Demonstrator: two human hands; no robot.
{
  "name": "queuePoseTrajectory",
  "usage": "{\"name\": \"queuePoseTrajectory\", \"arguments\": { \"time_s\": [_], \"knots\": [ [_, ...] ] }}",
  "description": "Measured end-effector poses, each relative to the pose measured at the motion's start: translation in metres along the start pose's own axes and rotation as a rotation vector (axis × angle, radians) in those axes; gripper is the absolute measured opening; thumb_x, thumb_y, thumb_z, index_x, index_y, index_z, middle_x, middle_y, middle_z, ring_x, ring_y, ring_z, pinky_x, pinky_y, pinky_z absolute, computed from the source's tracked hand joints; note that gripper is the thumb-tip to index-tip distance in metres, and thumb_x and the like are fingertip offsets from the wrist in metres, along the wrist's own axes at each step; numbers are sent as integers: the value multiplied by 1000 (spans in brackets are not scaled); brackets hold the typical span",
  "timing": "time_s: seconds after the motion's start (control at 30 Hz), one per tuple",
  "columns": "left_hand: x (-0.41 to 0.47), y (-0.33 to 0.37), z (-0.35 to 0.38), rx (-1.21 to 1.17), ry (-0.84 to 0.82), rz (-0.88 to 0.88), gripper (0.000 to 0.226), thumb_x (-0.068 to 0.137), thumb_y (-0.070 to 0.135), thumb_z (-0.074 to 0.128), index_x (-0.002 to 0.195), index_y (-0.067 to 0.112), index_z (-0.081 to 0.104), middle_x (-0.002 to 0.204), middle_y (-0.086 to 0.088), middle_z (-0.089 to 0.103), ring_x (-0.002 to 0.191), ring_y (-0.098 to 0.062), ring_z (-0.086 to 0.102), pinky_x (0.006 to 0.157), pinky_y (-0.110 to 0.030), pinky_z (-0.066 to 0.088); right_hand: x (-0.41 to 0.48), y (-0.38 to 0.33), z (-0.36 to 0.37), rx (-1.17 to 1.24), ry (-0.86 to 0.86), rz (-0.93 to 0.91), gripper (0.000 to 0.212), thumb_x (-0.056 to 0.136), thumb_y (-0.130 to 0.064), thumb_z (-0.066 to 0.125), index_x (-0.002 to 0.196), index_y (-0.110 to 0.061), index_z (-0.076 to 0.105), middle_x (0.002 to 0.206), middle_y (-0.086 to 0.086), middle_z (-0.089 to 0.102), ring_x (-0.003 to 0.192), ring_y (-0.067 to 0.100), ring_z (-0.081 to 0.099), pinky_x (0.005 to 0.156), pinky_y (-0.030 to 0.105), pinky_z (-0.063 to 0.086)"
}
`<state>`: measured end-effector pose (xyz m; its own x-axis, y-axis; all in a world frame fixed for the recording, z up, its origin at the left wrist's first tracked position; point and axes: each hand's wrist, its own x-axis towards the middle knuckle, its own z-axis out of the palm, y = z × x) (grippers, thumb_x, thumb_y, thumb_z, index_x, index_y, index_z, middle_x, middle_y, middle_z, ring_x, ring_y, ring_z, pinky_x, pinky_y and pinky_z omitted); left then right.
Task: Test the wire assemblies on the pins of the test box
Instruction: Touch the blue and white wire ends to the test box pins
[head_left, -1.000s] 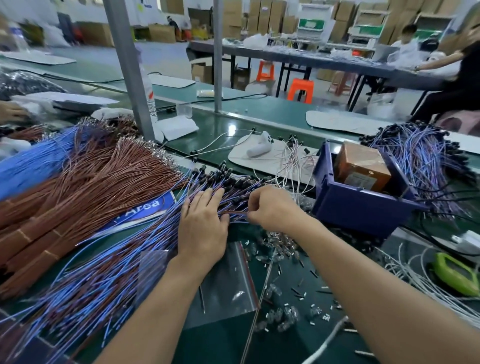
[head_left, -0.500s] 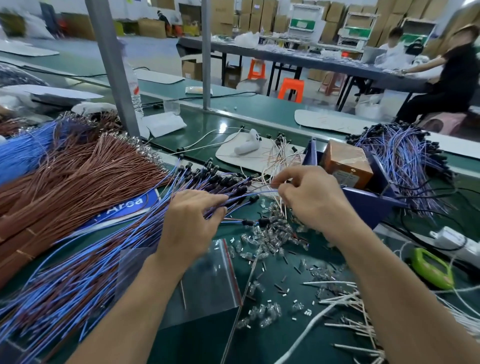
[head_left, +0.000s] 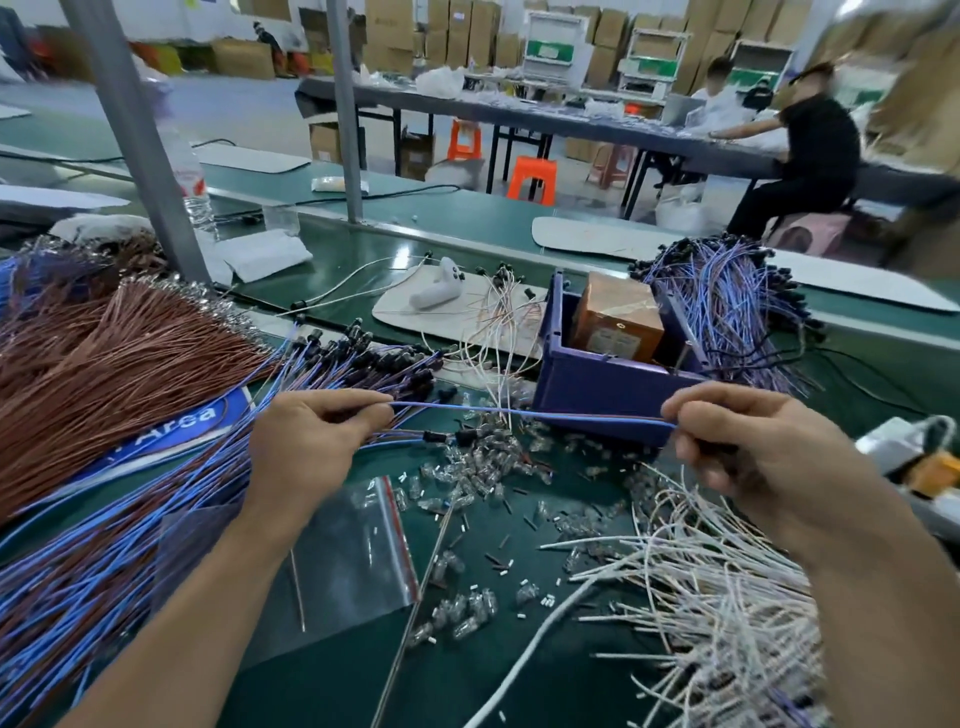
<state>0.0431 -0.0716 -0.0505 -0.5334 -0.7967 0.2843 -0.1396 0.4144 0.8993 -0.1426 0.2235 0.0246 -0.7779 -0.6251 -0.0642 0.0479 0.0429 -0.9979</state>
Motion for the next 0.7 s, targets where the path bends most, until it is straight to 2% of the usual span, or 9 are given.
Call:
{"name": "queuePoseTrajectory", "arguments": {
  "time_s": [0.07, 0.13, 0.2, 0.3, 0.4, 0.5, 0.57, 0.63, 0.7],
  "knots": [
    [-1, 2, 2, 104, 0, -23, 14, 74, 38, 90, 79, 47, 80, 69, 22, 74, 67, -2, 71, 61, -25, 57, -8, 9, -5, 168, -40, 8, 20, 65, -19, 81, 82, -9, 80, 66, 12, 64, 48, 14, 52, 40, 18, 43],
    [-1, 6, 6, 75, -54, -33, 12, 75, 32, 90, 78, 41, 82, 69, 20, 75, 62, 2, 68, 56, -18, 55, -13, 19, -7, 485, -106, -17, 23, 75, -8, 77, 97, -8, 80, 81, 10, 70, 61, 12, 64, 53, 17, 54],
    [3, 12, 7, -41, -139, -86, 19, 77, 19, 89, 81, 37, 84, 68, 12, 76, 53, 3, 63, 51, -11, 48, -16, 25, -8, 699, -95, -51, 30, 80, -7, 71, 109, -7, 78, 94, 9, 74, 76, 12, 72, 65, 18, 59],
    [9, 20, 2, -211, -217, -203, 28, 77, 8, 85, 84, 35, 84, 65, 5, 74, 50, -2, 57, 52, -17, 50, -17, 22, -2, 710, 82, -55, 20, 83, -10, 67, 97, -10, 82, 84, 7, 74, 66, 12, 69, 60, 20, 58],
    [17, 21, -2, -299, -239, -283, 16, 77, 4, 83, 87, 16, 83, 66, -2, 74, 48, -7, 59, 50, -15, 52, -17, 21, 3, 740, 240, -44, 17, 83, -22, 69, 84, -11, 82, 70, 3, 66, 59, 12, 60, 57, 22, 52],
    [20, 20, 4, -645, -168, -467, 12, 88, 1, 70, 90, 12, 73, 62, 1, 72, 43, -2, 57, 45, -11, 49, -20, 25, 1, 682, 321, -16, 24, 84, -34, 69, 72, -15, 77, 72, 3, 65, 67, 16, 59, 73, 29, 50],
    [19, 23, 11, -949, -183, -611, 12, 89, 8, 65, 82, 17, 70, 62, 3, 70, 42, 0, 56, 41, -8, 44, -22, 27, 3, 658, 266, -24, 30, 89, -36, 63, 70, -14, 69, 92, 11, 75, 86, 24, 72, 87, 39, 56],
    [18, 27, 17, -1098, -249, -665, 10, 80, 16, 68, 72, 17, 73, 65, 3, 69, 43, 1, 56, 42, -8, 45, -23, 25, 8, 748, 203, -43, 32, 98, -32, 55, 72, -13, 58, 105, 19, 76, 95, 30, 76, 82, 43, 62],
    [15, 34, 26, -1112, -334, -627, 12, 76, 16, 68, 66, 17, 75, 66, 2, 69, 45, 0, 57, 44, -9, 47, -21, 24, 13, 802, 218, -52, 25, 93, -29, 58, 74, -12, 55, 89, 17, 74, 65, 21, 70, 58, 28, 58]
  ]
}}
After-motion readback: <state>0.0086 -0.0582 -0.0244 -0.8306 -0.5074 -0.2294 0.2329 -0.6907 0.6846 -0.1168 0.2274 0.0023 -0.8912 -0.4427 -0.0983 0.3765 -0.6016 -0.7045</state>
